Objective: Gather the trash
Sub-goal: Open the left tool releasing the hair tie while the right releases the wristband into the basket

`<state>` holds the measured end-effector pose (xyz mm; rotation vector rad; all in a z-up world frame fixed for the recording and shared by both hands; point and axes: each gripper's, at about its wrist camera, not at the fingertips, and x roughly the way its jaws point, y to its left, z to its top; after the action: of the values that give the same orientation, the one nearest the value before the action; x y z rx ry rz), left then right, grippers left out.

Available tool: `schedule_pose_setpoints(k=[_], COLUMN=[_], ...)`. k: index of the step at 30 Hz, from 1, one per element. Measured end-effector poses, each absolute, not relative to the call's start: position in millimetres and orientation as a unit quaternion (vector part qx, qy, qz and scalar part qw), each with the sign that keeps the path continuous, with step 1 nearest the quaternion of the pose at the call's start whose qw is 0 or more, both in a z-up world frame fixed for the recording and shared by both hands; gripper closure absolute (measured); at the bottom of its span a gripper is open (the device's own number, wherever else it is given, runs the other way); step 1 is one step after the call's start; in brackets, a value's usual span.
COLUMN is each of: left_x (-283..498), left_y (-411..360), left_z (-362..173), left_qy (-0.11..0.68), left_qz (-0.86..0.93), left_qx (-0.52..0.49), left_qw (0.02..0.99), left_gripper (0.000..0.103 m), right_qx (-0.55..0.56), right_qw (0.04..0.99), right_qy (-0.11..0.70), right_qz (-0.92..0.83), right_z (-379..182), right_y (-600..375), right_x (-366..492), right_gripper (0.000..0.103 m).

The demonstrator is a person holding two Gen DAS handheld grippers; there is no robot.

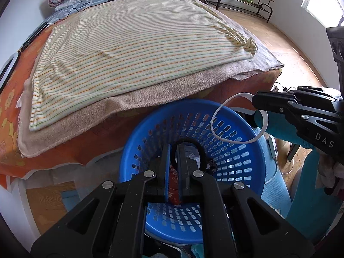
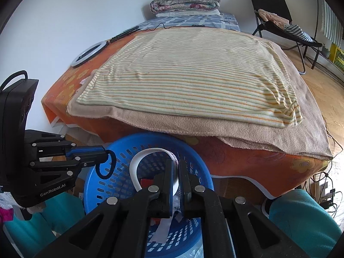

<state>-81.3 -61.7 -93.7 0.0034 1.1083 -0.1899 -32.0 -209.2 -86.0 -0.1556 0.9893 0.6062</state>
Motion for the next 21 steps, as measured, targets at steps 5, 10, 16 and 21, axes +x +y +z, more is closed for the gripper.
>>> schedule_pose_setpoints(k=[5,10,16,21], left_x=[-91.3,-96.1,-96.7,-96.0], left_y=[-68.7,-71.7,-73.4,-72.9], left_z=[-109.4,-118.5,-121.7,-123.3], left_qy=[0.541,0.551,0.555,0.556], left_qz=[-0.091,-0.089,-0.088,-0.083], left_qx=[0.016,0.021,0.019,0.023], left_qw=[0.836,0.83,0.827,0.826], left_gripper=[0.099,0.099,0.099,0.076], right_qx=[-0.078,-0.082,-0.075,-0.068], right_qw=[0.823,0.814,0.807,0.808], right_qy=[0.485,0.499,0.515,0.52], right_qz=[0.287,0.287,0.28,0.269], right_z=[-100.6,-111.6,-121.9,-123.4], right_y=[-211.1,-207.9,-209.3,-210.9], right_x=[-35.9,-38.8,-36.3,-33.4], right_gripper=[0.101,0.095,0.077,0.053])
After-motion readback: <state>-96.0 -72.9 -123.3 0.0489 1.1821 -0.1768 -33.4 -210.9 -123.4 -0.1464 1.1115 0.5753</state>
